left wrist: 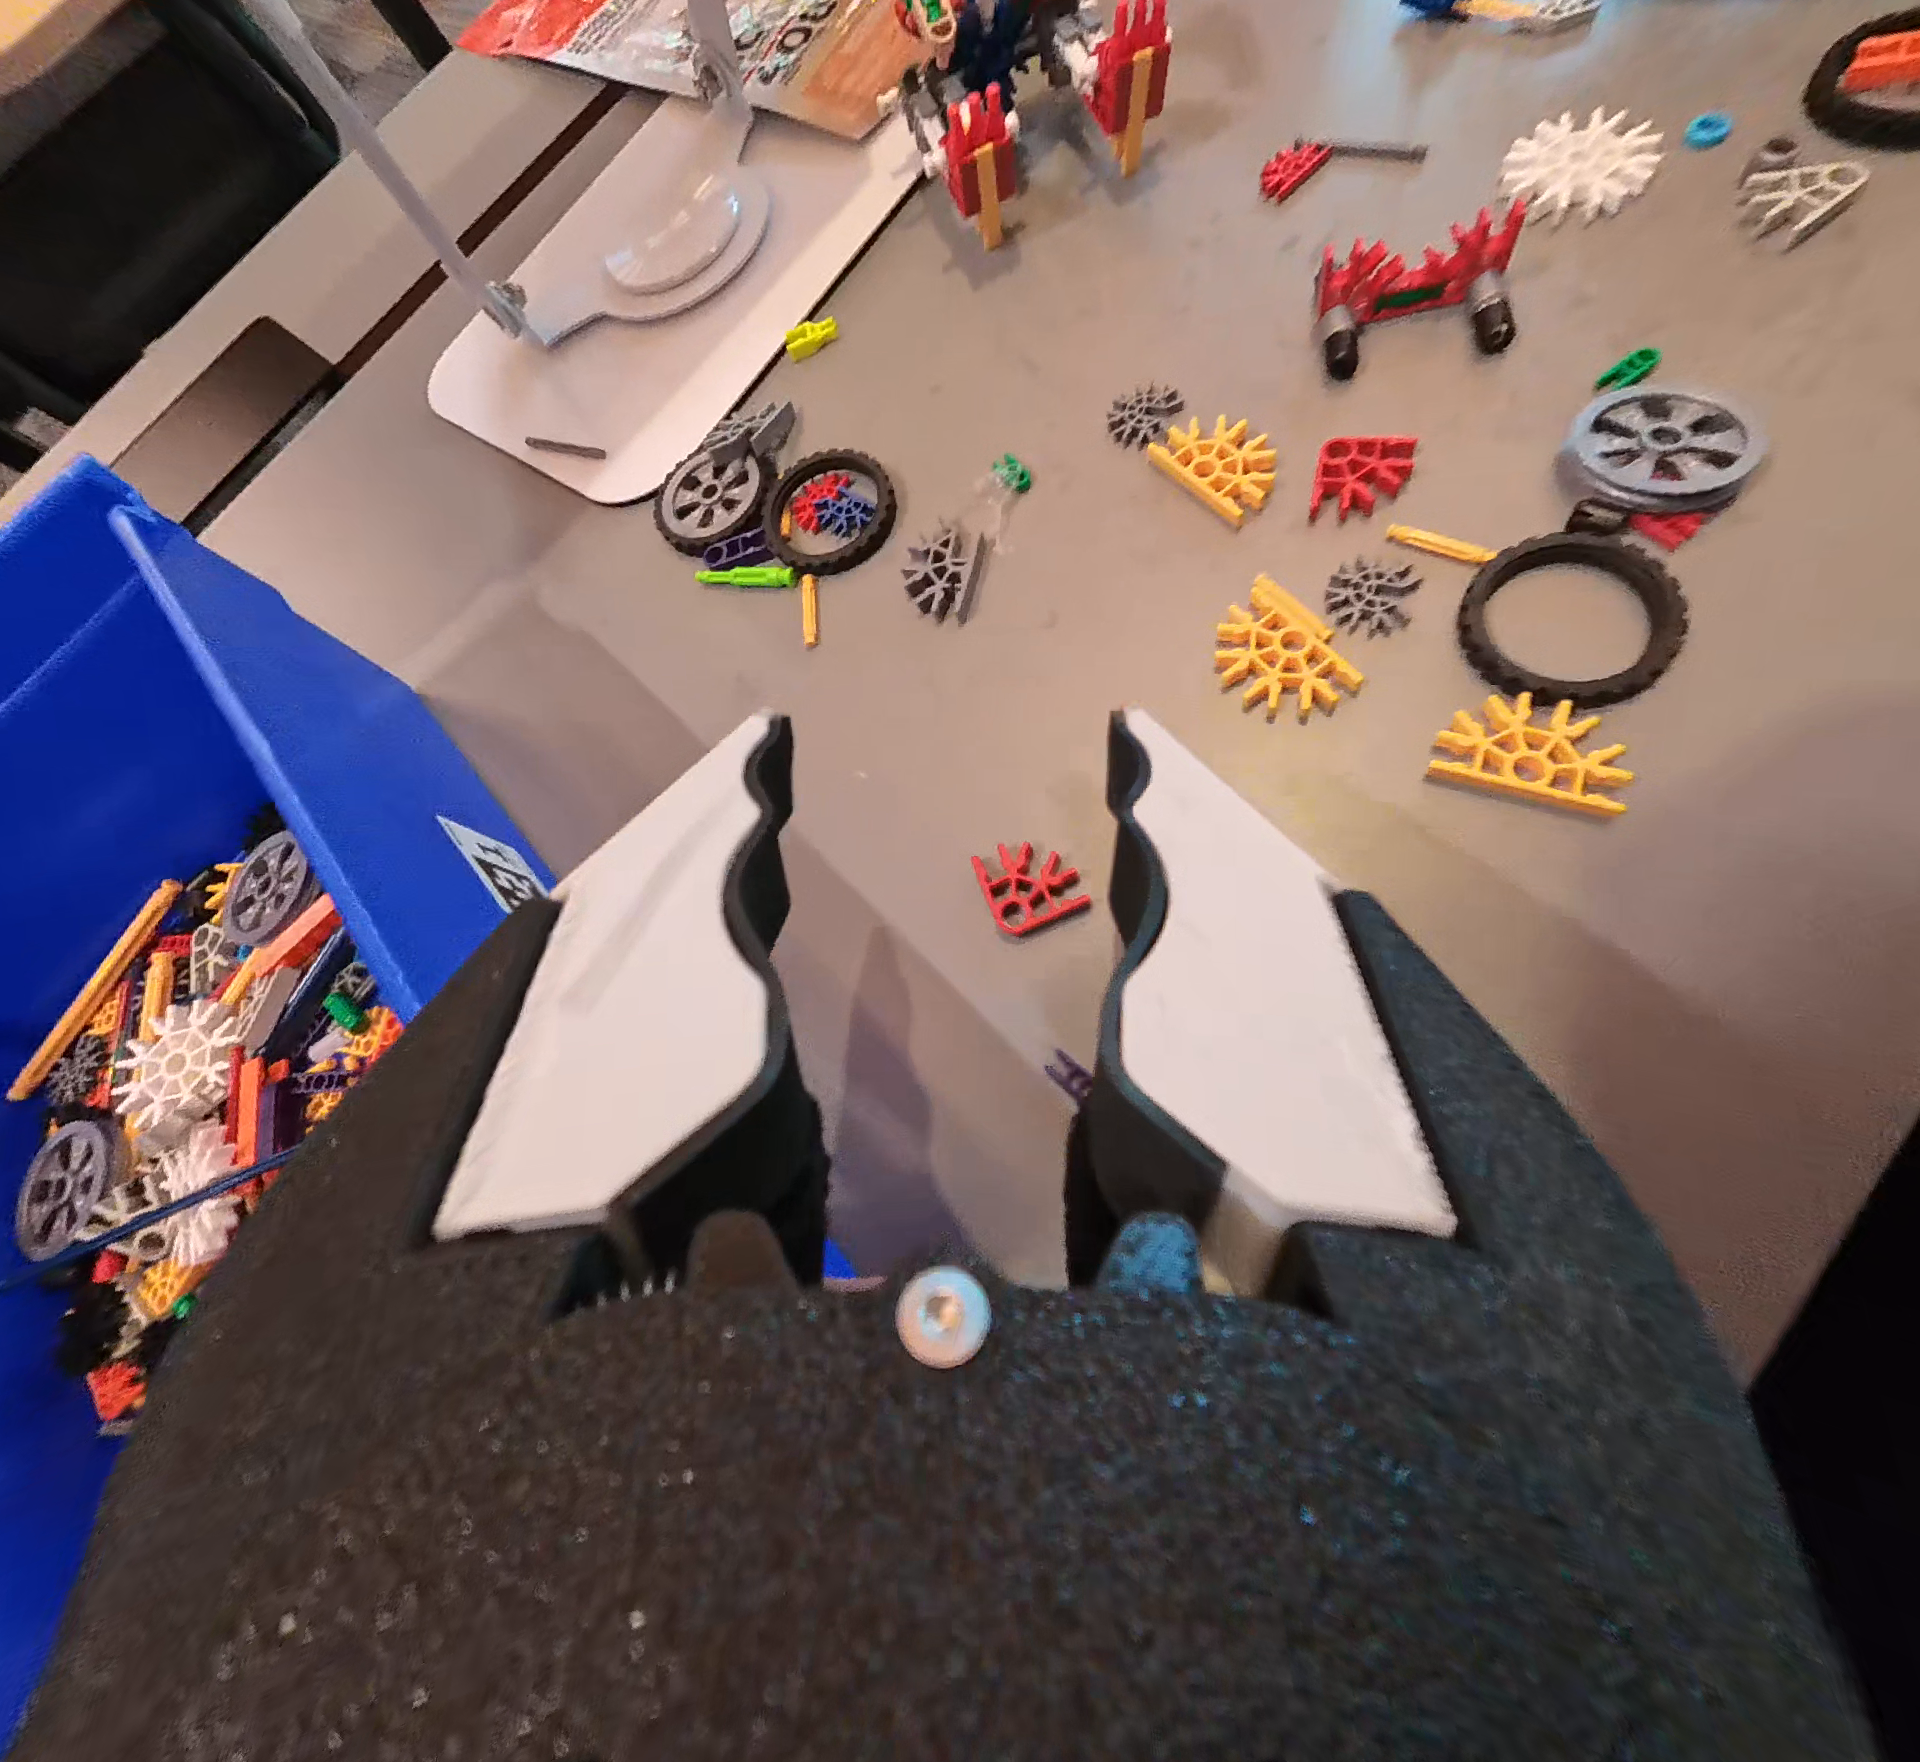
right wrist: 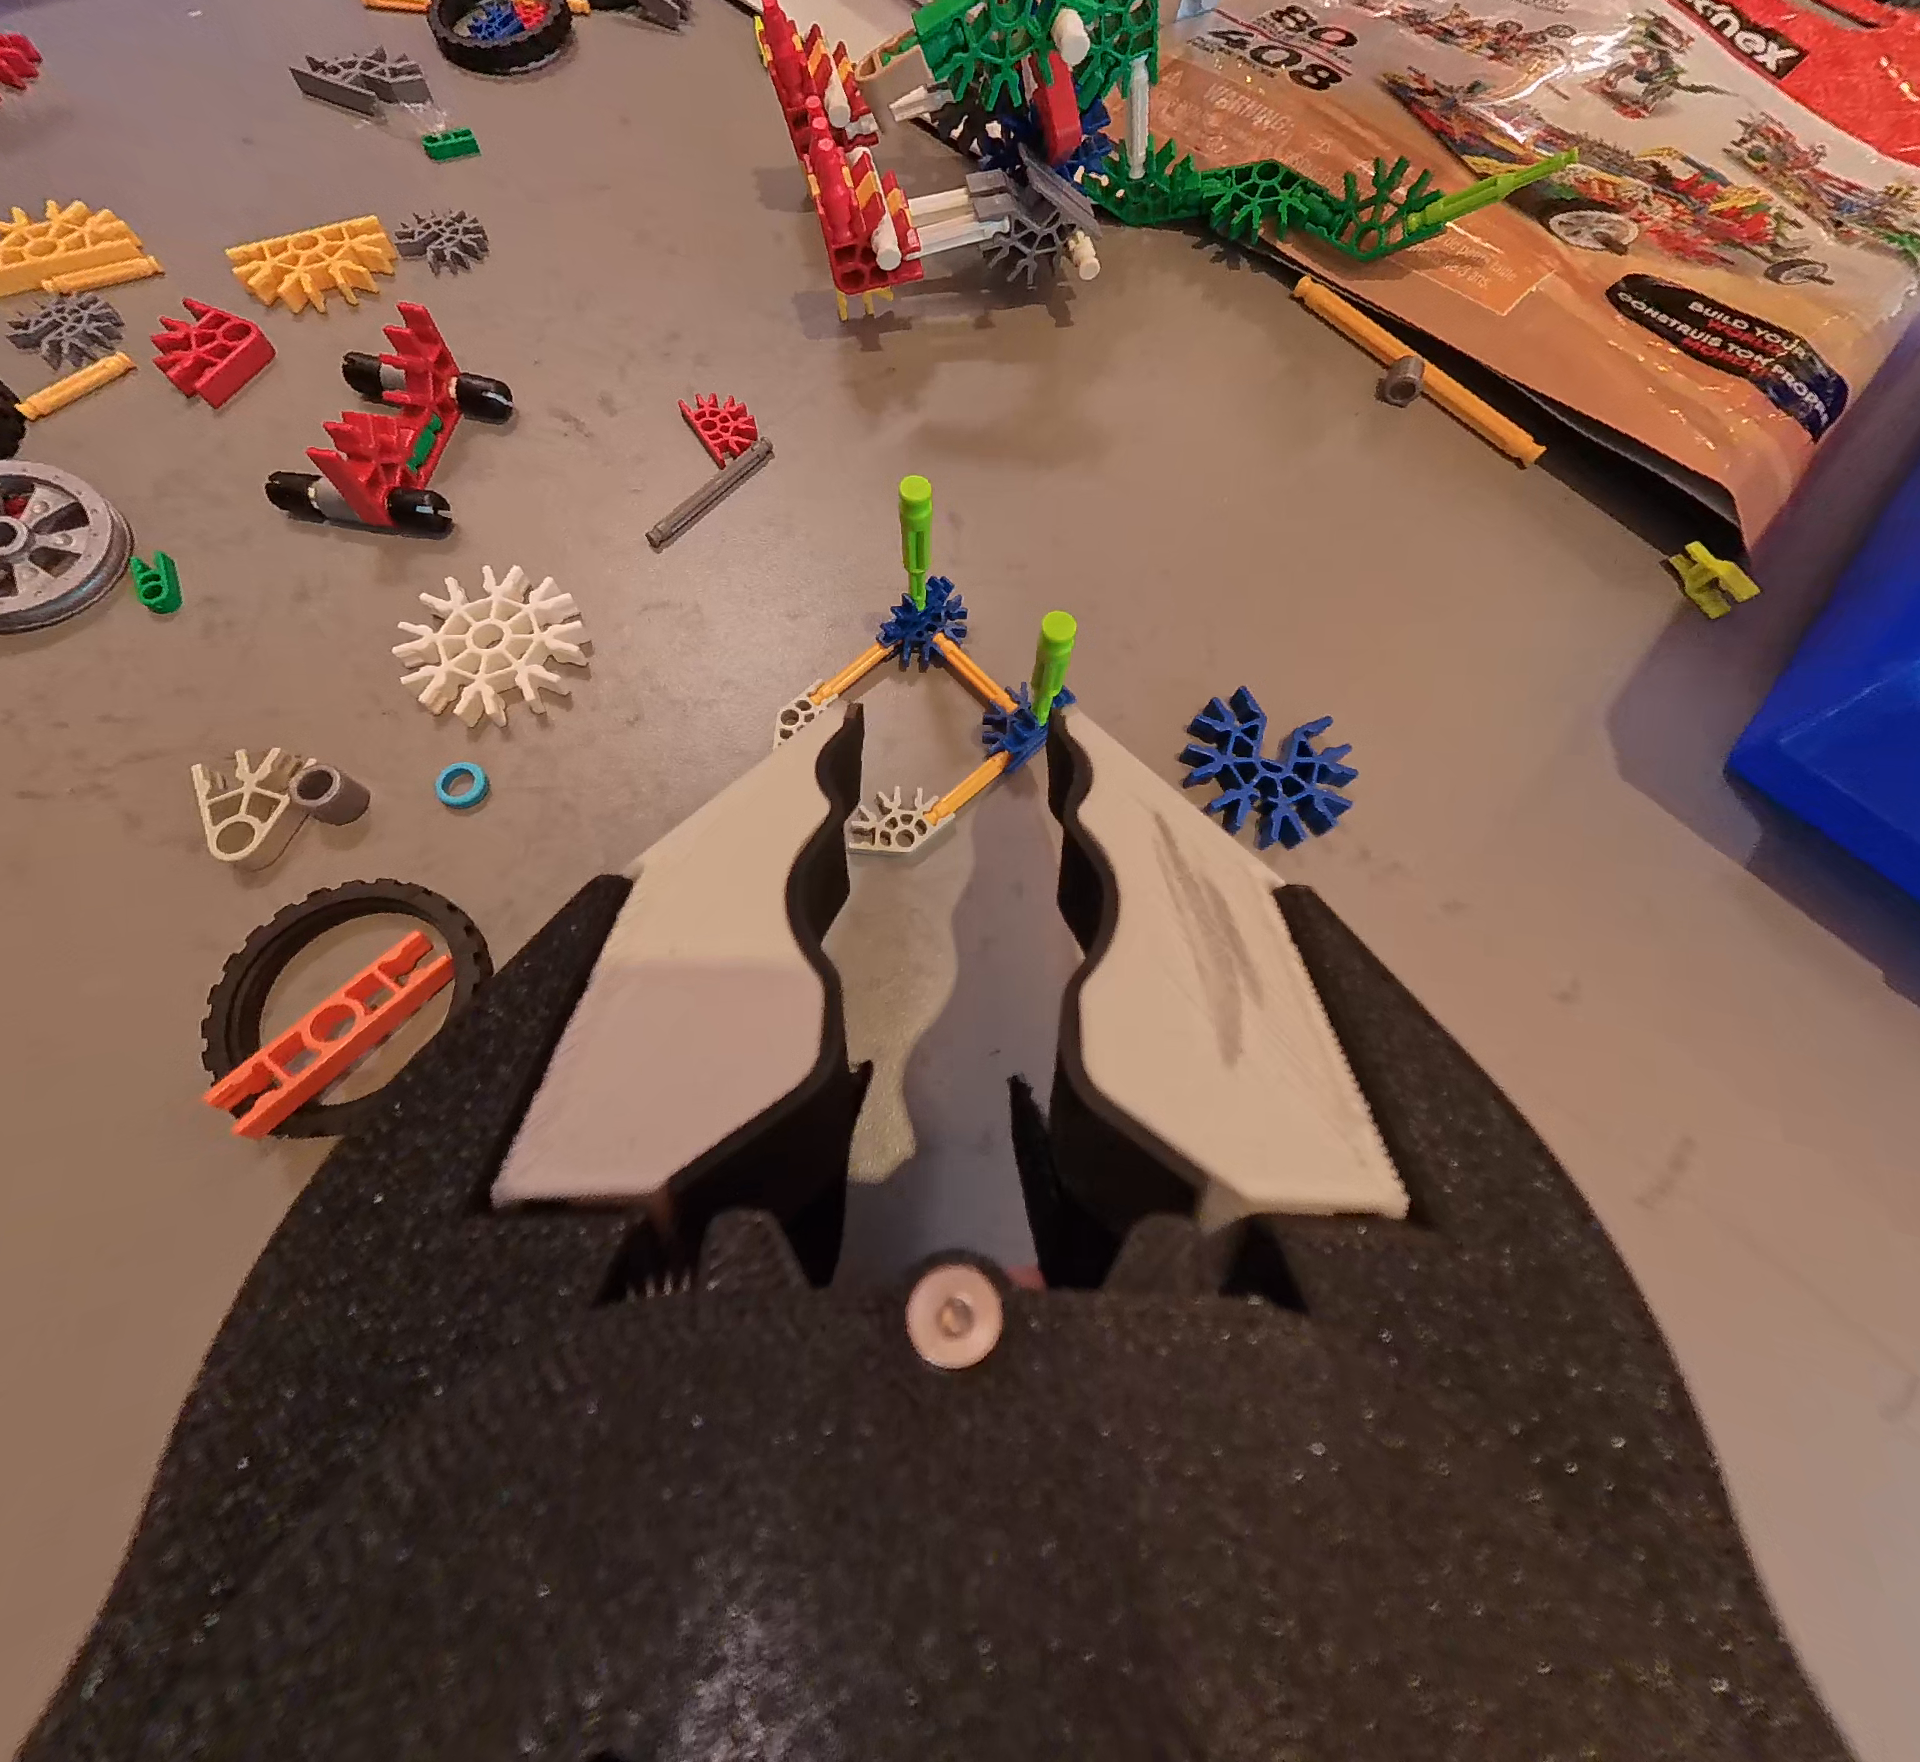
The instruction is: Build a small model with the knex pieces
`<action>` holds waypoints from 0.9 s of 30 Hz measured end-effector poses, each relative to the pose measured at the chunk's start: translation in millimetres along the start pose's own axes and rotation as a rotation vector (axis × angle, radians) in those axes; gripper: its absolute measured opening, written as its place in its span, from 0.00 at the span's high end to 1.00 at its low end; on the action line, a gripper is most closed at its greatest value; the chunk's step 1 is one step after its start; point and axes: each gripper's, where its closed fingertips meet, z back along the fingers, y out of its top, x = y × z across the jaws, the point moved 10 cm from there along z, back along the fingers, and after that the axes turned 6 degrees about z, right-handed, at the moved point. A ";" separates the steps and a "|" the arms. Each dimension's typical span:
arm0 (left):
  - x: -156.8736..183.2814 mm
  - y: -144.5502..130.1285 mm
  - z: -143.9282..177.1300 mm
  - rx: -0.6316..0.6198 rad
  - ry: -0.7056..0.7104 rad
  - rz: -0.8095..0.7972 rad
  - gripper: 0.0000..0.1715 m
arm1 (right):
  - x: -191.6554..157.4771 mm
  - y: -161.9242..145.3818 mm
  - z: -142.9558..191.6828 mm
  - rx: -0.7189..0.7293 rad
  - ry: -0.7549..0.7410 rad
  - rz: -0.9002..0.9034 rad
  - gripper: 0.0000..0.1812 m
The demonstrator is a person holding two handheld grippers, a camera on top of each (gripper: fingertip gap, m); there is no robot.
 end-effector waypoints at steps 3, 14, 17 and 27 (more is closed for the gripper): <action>-0.8 -0.2 -1.2 0.010 -0.007 0.006 0.66 | 0.0 -0.1 -0.1 0.000 0.001 0.000 0.81; -7.5 0.7 -7.1 0.015 -0.018 -0.018 0.68 | -0.1 -0.1 -0.1 -0.001 0.002 0.001 0.81; -10.8 1.4 -9.9 0.019 -0.018 -0.018 0.68 | -0.1 -0.1 0.2 0.001 0.002 0.001 0.81; -9.3 3.5 -14.7 0.039 -0.038 -0.008 0.68 | 0.0 -0.1 0.3 0.002 0.004 0.000 0.81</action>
